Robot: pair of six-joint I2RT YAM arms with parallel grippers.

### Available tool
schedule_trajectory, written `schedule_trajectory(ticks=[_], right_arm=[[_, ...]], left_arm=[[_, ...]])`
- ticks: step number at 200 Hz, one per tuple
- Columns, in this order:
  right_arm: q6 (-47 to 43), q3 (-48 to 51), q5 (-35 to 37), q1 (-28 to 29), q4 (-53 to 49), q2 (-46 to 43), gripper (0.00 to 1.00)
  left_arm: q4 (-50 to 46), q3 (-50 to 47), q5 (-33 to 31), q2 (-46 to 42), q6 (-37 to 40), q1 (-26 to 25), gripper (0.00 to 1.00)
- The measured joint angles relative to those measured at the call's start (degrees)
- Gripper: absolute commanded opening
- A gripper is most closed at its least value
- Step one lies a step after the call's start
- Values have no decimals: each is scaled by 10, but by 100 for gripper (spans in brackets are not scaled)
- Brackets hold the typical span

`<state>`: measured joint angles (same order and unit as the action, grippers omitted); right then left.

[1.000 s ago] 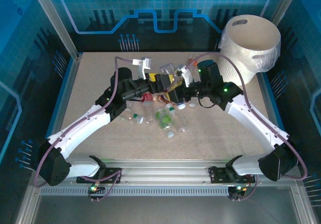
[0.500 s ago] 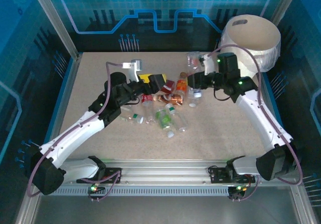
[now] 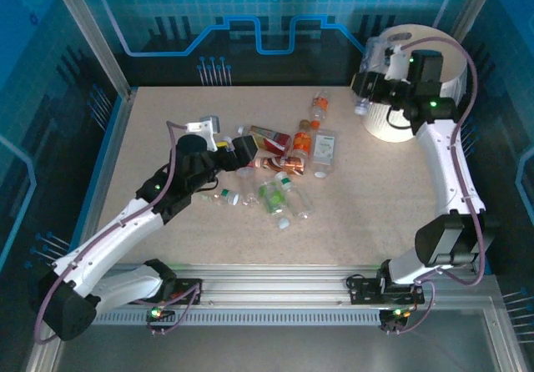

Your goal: Put the plastic bottles in the bin

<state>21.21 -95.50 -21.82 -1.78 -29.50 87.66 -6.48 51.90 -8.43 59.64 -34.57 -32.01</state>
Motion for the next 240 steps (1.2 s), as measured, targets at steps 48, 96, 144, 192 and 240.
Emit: schedule_trajectory(ticks=[48, 96, 144, 192, 240], right_arm=[[61, -78, 45, -54, 48, 47, 44], [92, -127, 128, -77, 69, 109, 46], [133, -140, 198, -82, 96, 149, 48], [177, -144, 247, -88, 129, 178, 50], [167, -206, 283, -88, 120, 233, 57]], left_arm=[[-38, -14, -38, -32, -11, 0, 99], [-61, -29, -61, -56, -24, 12, 99], [-73, -42, -72, -74, -35, 34, 99], [-84, -55, -79, -99, -48, 56, 99], [-84, -68, -79, -104, -61, 62, 99]])
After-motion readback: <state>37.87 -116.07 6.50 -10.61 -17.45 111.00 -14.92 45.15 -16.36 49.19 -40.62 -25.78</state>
